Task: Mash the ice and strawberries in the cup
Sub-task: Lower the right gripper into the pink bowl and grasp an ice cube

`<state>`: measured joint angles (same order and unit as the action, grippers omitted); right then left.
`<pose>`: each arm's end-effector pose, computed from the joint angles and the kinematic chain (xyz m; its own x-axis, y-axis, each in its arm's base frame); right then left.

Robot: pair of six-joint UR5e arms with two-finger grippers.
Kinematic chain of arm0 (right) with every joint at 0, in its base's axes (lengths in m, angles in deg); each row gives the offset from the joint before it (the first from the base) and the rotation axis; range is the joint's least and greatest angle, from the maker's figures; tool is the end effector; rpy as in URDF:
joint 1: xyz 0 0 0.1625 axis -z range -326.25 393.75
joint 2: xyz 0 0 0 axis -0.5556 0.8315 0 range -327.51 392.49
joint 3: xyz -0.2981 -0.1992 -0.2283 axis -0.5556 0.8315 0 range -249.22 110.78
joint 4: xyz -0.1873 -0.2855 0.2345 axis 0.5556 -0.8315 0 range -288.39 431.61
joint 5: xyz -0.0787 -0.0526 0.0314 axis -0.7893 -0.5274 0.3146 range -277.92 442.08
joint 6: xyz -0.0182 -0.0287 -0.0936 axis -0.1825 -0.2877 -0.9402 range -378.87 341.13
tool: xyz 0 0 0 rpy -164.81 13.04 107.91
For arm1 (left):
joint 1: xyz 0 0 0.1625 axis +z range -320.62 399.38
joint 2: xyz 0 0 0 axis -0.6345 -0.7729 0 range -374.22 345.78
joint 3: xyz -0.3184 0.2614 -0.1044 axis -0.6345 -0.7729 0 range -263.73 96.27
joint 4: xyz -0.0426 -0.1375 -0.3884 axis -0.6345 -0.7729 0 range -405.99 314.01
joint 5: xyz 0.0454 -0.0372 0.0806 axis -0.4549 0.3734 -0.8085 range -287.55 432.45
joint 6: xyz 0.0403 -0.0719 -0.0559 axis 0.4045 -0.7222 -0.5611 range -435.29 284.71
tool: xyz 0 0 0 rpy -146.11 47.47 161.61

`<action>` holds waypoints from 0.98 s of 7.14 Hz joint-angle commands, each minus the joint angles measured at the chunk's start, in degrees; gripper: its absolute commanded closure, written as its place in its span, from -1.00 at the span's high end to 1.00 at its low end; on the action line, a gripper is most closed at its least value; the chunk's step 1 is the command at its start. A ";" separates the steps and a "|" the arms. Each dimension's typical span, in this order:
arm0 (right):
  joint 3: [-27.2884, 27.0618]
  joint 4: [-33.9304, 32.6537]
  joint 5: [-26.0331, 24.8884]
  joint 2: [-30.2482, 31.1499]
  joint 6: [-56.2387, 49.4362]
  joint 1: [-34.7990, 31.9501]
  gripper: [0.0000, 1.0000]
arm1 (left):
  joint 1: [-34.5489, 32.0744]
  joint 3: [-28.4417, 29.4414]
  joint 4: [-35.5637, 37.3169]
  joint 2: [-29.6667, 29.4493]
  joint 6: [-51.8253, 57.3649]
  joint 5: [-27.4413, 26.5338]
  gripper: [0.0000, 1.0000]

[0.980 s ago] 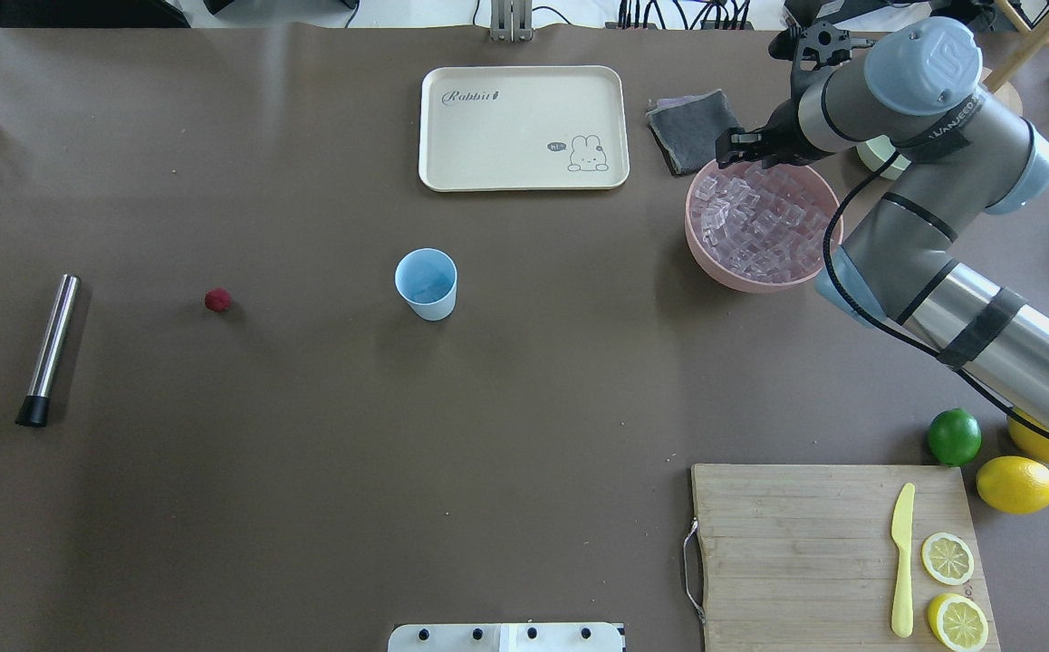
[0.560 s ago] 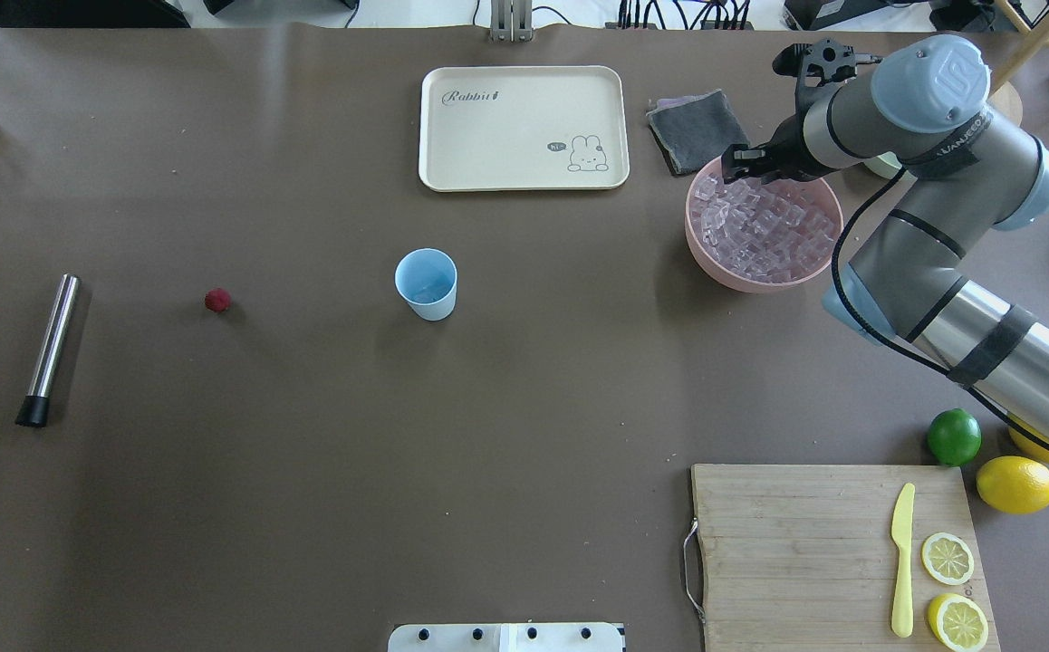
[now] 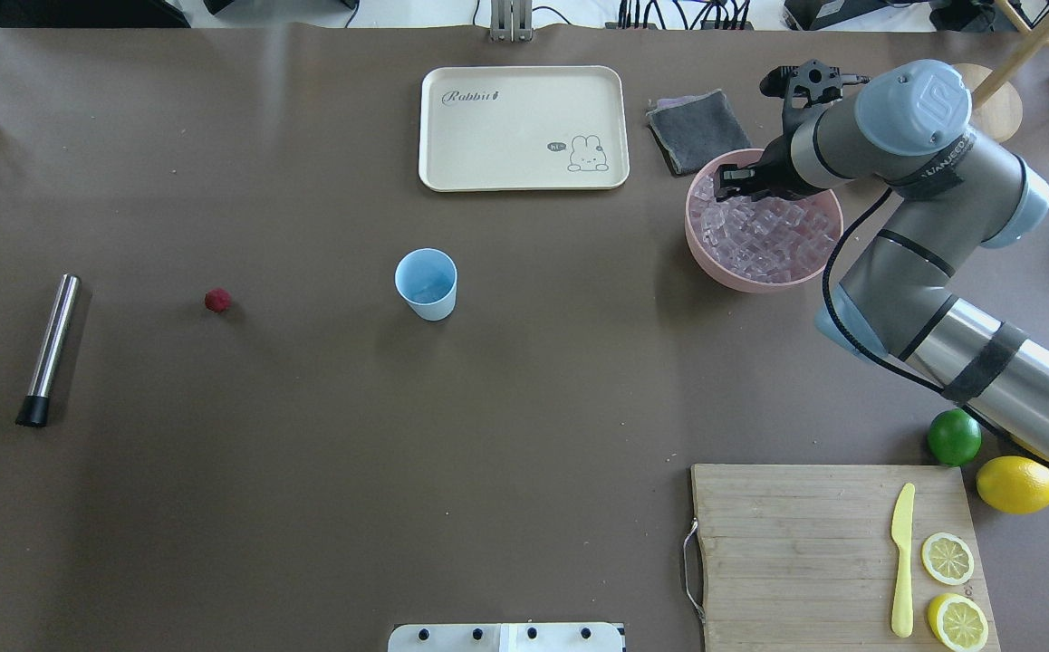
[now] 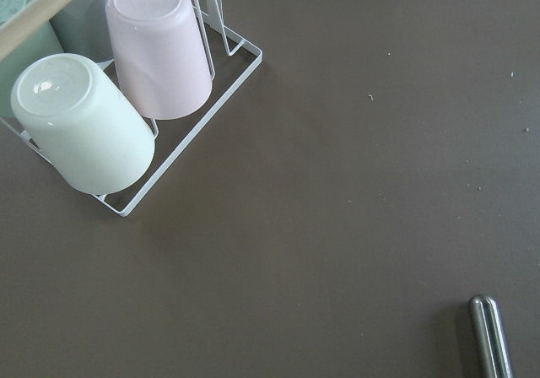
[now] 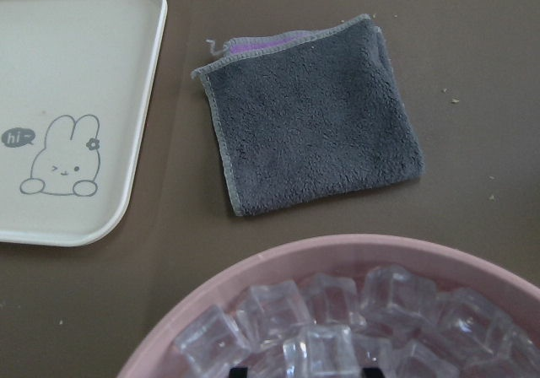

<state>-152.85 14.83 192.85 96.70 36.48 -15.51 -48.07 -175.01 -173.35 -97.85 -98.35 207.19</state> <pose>-0.3756 -0.5863 0.3920 0.6239 -0.0902 0.7763 -0.2062 0.9391 0.2749 -0.0424 -0.4679 0.6263 0.6523 0.0435 -0.7567 0.2368 0.9367 0.2579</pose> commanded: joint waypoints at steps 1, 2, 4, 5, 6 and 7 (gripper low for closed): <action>0.06 -0.09 -0.30 0.30 -0.15 0.39 -0.01 | 0.00 -0.05 0.00 -0.04 0.04 0.00 0.96; 0.05 -0.09 -0.39 0.48 -0.24 0.39 -0.02 | 0.00 -0.05 -0.09 0.04 0.04 0.08 0.96; 0.14 -0.09 -0.39 0.22 -0.15 0.48 -0.56 | 0.00 -0.05 0.00 -0.04 0.04 0.08 0.96; 0.06 -0.17 -0.30 0.13 -0.24 0.39 -0.61 | 0.00 -0.05 0.00 -0.04 0.12 0.08 0.96; 0.05 -0.26 -0.39 0.04 -0.24 0.13 -0.63 | 0.00 -0.05 0.00 -0.04 0.13 0.08 0.96; -0.21 -0.26 0.22 -0.05 -0.33 -0.83 -0.64 | 0.00 -0.05 -0.09 -0.04 0.13 0.08 0.96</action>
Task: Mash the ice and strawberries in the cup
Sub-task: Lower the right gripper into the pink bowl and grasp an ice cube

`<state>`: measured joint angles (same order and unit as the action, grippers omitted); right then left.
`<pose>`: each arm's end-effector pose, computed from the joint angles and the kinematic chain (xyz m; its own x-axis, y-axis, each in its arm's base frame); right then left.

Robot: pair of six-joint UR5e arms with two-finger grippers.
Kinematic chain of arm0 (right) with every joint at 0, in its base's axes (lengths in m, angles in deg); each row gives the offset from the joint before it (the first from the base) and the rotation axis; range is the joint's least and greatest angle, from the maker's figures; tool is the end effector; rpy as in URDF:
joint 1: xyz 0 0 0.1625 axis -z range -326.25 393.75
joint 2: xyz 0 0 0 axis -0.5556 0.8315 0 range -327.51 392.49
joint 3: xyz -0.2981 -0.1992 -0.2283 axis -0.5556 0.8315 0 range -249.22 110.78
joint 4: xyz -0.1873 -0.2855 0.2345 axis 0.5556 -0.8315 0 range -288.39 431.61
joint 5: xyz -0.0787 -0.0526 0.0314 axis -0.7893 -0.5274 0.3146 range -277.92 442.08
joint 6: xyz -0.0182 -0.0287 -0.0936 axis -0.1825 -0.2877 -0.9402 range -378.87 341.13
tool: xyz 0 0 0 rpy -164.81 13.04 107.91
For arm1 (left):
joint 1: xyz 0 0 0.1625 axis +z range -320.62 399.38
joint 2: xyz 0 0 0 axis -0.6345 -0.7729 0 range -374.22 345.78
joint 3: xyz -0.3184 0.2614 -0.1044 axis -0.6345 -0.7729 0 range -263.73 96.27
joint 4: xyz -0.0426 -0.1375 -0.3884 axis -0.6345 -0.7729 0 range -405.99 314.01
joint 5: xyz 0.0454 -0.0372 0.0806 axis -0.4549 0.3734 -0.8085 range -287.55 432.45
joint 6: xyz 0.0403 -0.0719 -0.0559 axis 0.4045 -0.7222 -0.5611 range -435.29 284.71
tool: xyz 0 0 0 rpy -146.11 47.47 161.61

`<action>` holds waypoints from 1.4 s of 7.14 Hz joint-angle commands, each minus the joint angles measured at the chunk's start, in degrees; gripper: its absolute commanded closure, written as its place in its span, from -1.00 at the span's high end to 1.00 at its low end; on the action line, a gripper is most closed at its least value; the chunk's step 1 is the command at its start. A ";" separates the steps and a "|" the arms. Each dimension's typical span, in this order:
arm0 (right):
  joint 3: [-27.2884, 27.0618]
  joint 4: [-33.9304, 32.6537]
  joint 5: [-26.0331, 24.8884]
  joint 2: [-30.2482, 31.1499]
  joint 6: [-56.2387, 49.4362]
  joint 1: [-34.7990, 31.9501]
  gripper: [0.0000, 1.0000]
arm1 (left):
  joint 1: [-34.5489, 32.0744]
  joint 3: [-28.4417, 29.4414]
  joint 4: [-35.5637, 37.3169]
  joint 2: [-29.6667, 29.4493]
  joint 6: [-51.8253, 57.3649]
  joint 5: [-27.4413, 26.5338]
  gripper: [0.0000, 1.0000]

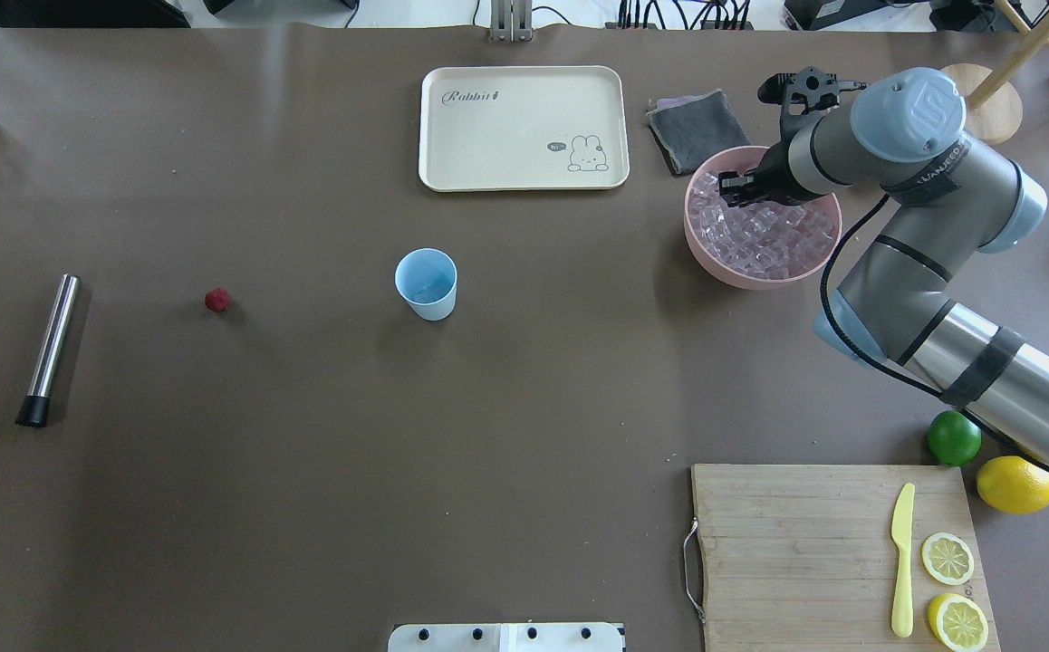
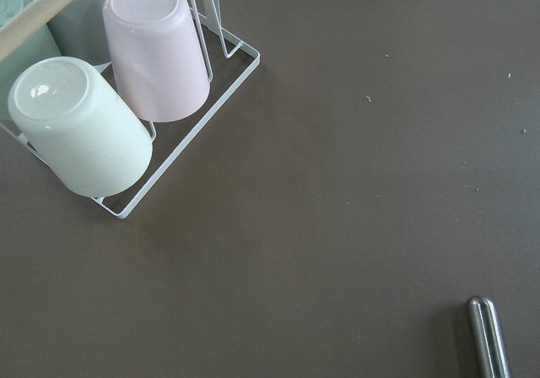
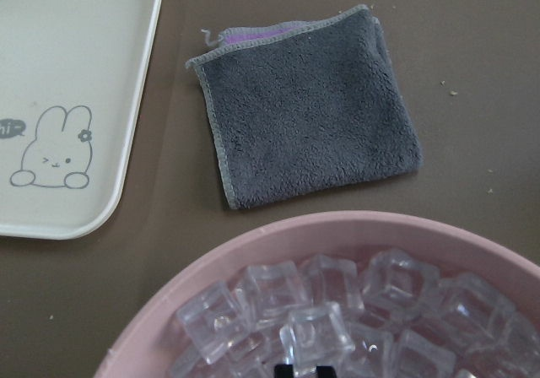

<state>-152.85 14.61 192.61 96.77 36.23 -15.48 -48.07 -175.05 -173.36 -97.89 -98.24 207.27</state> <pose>-0.3756 -0.5863 0.3934 0.6291 -0.0909 0.7720 -0.2047 0.9387 0.2773 -0.0423 -0.4682 0.6255 0.6517 0.0469 -0.7570 0.2351 0.9364 0.2605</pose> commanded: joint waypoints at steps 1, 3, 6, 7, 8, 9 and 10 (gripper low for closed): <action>-0.30 -0.05 0.56 -0.12 -0.25 -1.31 -0.64 | 0.00 -0.09 -0.07 0.00 -0.16 0.00 0.96; -1.00 -0.05 1.34 -0.03 -0.34 -1.92 -0.63 | 0.00 -0.09 -0.07 -0.17 -0.51 0.00 0.96; 0.13 0.04 -1.02 -0.21 0.10 -0.87 0.32 | 0.00 -0.09 -0.07 -0.26 -0.60 0.00 0.96; 0.14 0.04 -1.28 -0.30 0.27 -0.78 0.32 | 0.00 -0.09 -0.07 -0.26 -0.60 0.09 0.96; 0.14 -0.05 -1.46 -0.30 0.27 -0.70 0.31 | 0.00 -0.09 -0.07 -0.26 -0.60 0.09 0.96; 0.40 0.04 -1.46 -0.38 0.27 -0.52 0.20 | 0.09 -0.09 -0.07 -0.26 -0.60 0.00 0.96; 0.66 0.13 -1.90 -0.38 0.27 -0.35 0.20 | 0.00 -0.17 -0.07 -0.26 -0.78 0.00 0.96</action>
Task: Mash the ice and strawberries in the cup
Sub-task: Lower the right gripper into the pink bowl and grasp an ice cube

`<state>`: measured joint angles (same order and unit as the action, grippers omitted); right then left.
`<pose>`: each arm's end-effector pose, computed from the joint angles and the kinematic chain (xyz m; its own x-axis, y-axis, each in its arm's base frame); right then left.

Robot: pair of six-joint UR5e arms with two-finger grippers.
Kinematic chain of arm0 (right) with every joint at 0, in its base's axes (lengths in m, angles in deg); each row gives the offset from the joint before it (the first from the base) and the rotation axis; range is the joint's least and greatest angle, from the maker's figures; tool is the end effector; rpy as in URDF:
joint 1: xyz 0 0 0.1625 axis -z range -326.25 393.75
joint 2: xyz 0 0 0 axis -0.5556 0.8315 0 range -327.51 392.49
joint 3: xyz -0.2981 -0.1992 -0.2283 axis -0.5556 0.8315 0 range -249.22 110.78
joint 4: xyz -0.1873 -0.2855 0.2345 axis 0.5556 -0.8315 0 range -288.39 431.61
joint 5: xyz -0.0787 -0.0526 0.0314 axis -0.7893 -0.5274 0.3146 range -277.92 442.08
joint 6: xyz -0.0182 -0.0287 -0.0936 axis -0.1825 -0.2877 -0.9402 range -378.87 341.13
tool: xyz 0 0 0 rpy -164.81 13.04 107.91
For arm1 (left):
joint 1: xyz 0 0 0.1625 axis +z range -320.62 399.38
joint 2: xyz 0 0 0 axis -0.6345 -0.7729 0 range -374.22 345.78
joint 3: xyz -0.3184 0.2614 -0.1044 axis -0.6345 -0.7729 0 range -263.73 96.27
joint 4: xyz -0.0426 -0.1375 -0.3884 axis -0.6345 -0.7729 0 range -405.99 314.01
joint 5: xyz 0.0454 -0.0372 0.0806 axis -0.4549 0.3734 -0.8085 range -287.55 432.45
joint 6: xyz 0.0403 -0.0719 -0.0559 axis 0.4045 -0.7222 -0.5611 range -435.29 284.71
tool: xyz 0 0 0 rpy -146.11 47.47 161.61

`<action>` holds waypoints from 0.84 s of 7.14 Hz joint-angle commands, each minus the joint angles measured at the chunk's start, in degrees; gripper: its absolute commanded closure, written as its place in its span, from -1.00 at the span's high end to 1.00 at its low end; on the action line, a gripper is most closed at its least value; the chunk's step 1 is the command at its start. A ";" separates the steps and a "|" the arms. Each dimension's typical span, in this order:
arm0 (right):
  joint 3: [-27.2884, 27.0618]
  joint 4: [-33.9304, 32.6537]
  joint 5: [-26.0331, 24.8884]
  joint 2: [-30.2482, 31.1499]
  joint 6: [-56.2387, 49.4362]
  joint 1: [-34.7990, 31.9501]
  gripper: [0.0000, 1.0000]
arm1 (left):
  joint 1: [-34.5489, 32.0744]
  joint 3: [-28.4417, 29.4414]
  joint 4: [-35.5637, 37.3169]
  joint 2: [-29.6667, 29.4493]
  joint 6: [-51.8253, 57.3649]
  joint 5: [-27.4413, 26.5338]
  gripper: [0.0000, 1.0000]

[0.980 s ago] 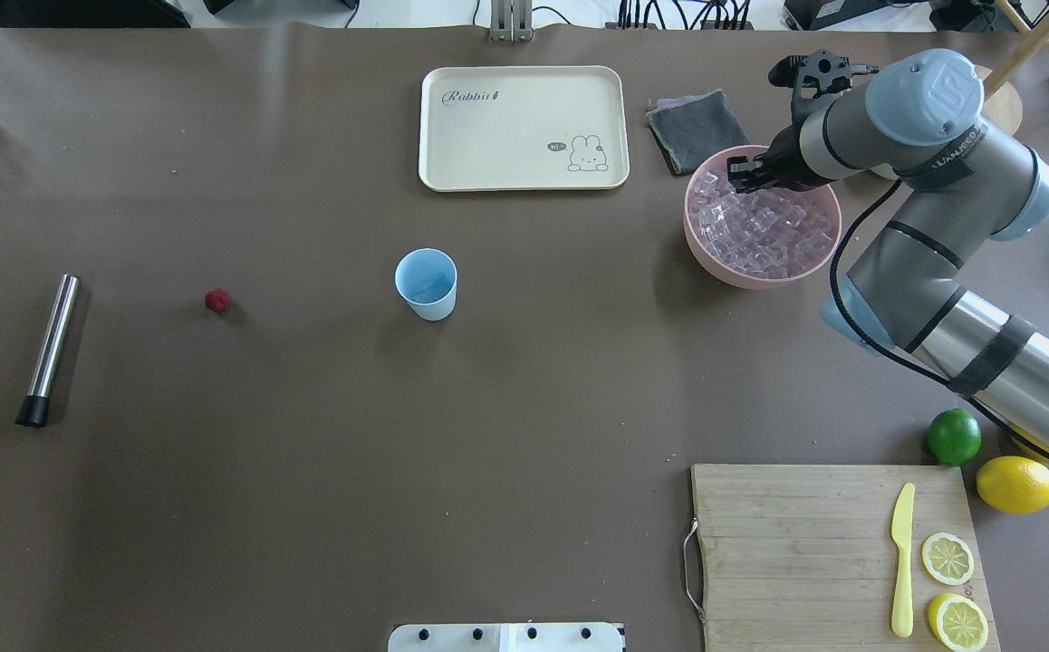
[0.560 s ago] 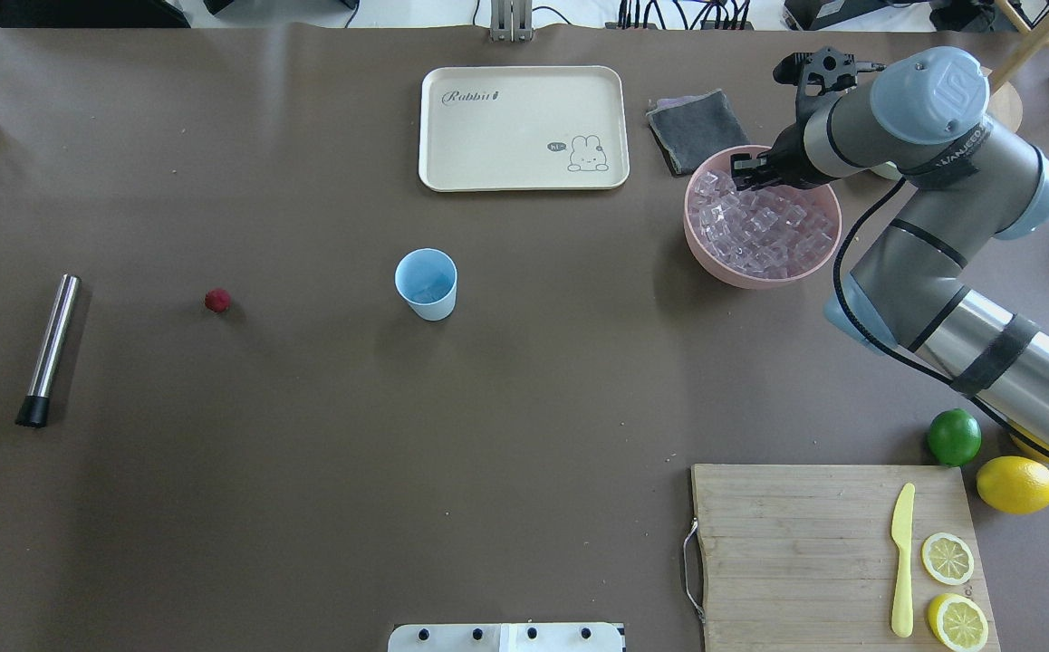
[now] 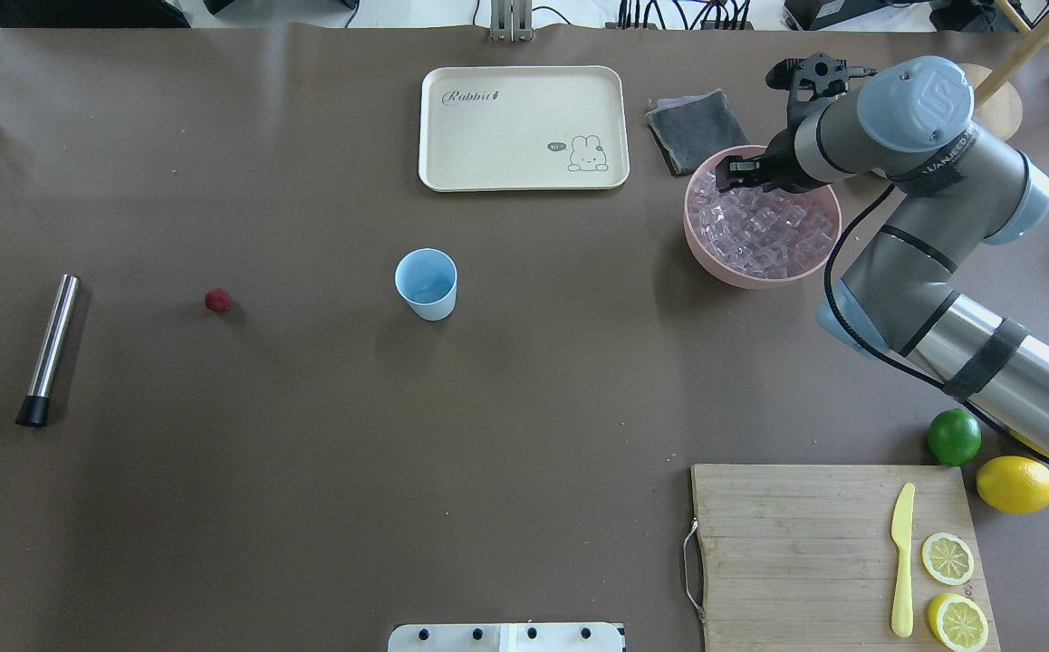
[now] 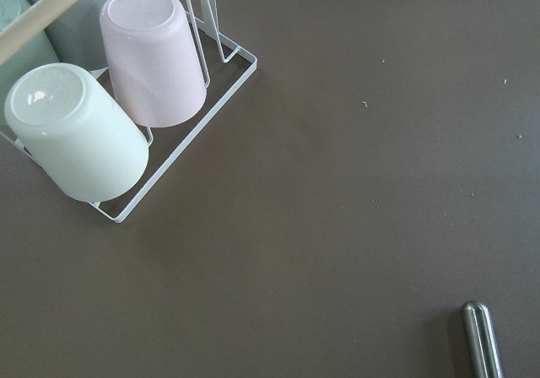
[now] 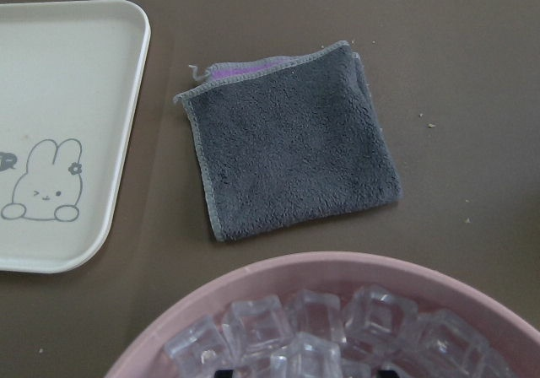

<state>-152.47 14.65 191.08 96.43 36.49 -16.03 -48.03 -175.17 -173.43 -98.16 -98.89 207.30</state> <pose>-0.3700 -0.5938 0.3931 0.6402 -0.0753 0.7645 -0.2328 0.9294 0.2864 -0.0418 -0.4704 0.6221 0.6484 0.0430 -0.7601 0.2418 0.9351 0.2592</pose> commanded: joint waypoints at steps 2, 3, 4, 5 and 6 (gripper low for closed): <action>0.55 0.17 -0.55 -0.13 0.01 0.21 0.10 | 0.05 -0.06 0.00 0.00 -0.22 -0.03 0.96; 0.64 0.09 -0.55 -0.22 0.01 0.21 -0.24 | 0.05 0.03 -0.17 0.00 -0.22 -0.03 0.96; 0.64 0.00 -0.55 -0.13 0.01 0.21 -0.55 | 0.05 -0.06 -0.18 0.00 -0.22 0.06 0.96; 0.64 0.00 -0.55 -0.13 0.01 0.12 -0.59 | 0.66 0.03 -0.26 0.00 -0.13 -0.03 0.96; 0.38 0.00 -0.46 -0.13 -0.07 -0.49 -0.60 | 0.75 0.03 -0.26 0.00 -0.22 -0.03 0.96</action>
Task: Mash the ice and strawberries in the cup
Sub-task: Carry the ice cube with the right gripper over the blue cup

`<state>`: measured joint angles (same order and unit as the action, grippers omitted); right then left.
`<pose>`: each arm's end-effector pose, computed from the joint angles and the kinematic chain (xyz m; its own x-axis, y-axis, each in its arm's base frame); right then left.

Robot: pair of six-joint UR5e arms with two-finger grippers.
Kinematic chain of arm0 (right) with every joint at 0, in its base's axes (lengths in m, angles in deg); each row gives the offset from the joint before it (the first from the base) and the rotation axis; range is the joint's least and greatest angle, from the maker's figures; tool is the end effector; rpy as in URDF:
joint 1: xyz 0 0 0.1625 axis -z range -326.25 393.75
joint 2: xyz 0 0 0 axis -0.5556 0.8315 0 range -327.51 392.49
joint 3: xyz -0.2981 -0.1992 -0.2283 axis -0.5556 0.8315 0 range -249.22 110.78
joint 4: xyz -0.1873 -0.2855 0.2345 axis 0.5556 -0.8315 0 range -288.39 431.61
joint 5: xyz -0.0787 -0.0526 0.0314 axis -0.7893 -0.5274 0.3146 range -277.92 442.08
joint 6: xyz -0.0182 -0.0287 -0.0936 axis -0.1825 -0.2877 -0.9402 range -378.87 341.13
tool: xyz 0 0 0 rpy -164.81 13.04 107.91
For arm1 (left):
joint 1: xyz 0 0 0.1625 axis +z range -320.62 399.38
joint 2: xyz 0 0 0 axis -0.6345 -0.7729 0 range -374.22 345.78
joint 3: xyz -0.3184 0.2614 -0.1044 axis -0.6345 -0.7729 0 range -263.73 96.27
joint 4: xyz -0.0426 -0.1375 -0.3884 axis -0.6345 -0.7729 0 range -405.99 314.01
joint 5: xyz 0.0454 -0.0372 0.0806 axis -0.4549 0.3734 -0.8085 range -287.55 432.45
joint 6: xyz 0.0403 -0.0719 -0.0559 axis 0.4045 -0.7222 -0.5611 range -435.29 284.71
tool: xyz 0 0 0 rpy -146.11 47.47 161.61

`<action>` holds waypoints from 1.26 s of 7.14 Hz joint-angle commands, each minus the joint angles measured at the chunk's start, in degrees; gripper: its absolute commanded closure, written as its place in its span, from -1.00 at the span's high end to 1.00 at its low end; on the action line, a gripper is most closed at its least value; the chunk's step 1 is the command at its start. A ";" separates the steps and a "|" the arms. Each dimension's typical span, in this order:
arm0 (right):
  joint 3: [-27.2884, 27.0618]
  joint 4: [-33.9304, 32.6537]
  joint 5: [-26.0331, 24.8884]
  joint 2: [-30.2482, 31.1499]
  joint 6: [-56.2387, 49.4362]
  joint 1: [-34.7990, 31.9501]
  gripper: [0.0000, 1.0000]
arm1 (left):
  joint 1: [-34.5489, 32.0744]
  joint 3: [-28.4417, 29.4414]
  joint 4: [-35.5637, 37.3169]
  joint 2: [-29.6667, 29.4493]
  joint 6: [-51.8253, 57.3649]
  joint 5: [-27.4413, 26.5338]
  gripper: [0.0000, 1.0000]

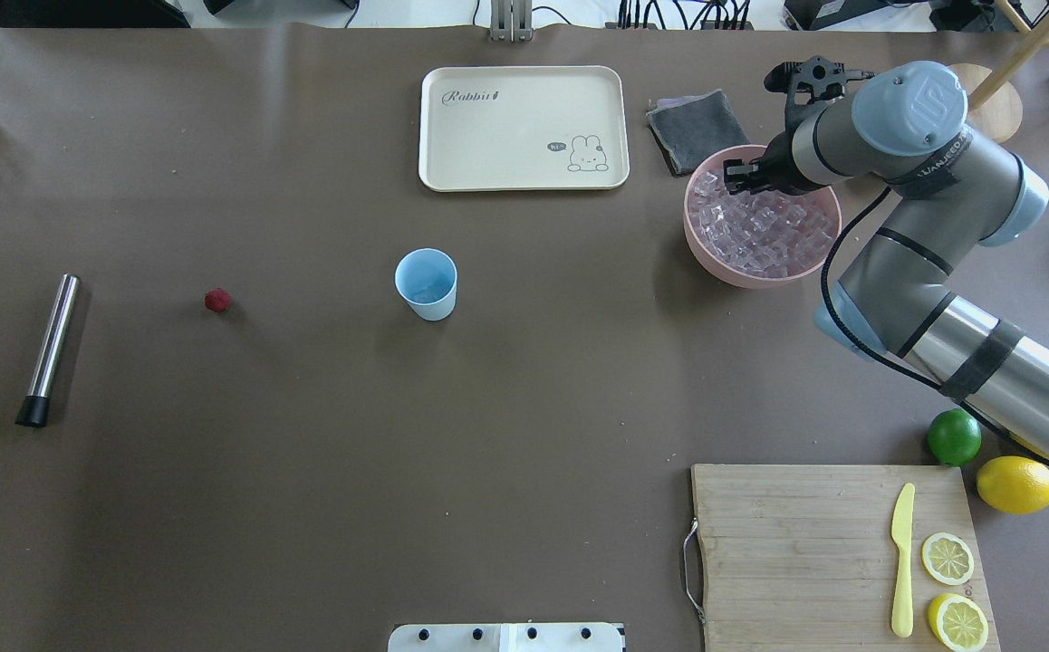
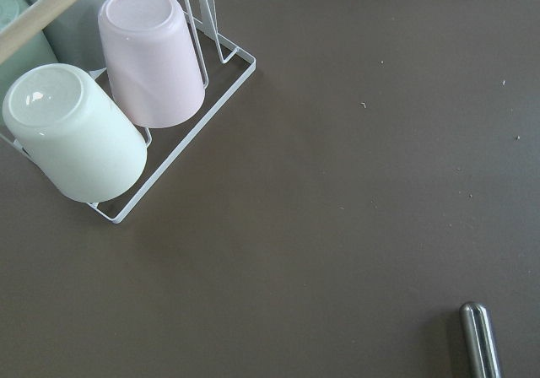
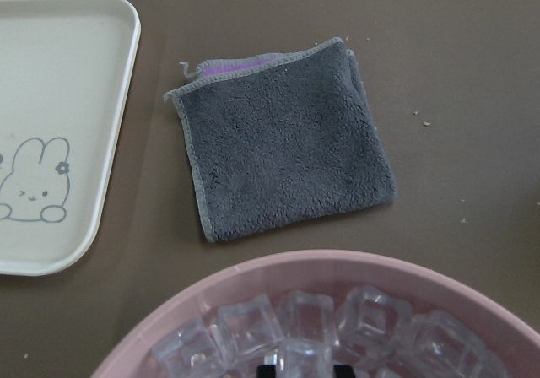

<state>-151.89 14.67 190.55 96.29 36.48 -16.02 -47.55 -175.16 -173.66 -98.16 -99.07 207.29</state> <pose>-0.3709 -0.5961 0.3967 0.6476 -0.0694 0.7588 -0.2367 0.9283 0.2869 -0.0379 -0.4708 0.6217 0.6472 0.0484 -0.7608 0.2361 0.9362 0.2604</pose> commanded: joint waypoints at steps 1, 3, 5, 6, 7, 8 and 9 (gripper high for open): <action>-0.38 -0.10 0.42 0.01 -0.07 -1.20 -0.61 | 0.35 -0.06 -0.04 0.00 -0.13 -0.02 0.96; -2.82 -0.10 4.61 0.01 0.19 -3.39 -0.61 | 0.44 -0.15 -0.04 -0.09 -0.39 -0.02 0.96; -5.74 -0.71 4.73 -3.13 10.17 -1.57 -0.61 | 0.44 -0.24 -0.04 -0.70 -0.39 -0.02 0.96; -8.61 -3.15 3.42 -4.81 15.35 1.49 -0.61 | 0.44 -0.24 -0.04 -0.70 -0.39 -0.02 0.96; -11.51 -7.70 -0.68 -8.13 19.75 6.48 -0.61 | 0.44 -0.15 -0.04 -0.70 -0.39 0.07 0.96; -11.28 -14.10 -8.81 -14.43 27.71 12.79 -0.61 | 0.44 -0.59 -0.04 -0.62 -0.56 0.07 0.96; -11.37 -19.64 -14.90 -19.37 29.96 17.99 -0.61 | 0.44 -0.59 0.05 -0.70 -0.65 -0.02 0.96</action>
<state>-162.86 1.59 183.05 82.89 61.74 -4.40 -47.10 -175.64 -173.68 -98.82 -99.60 207.33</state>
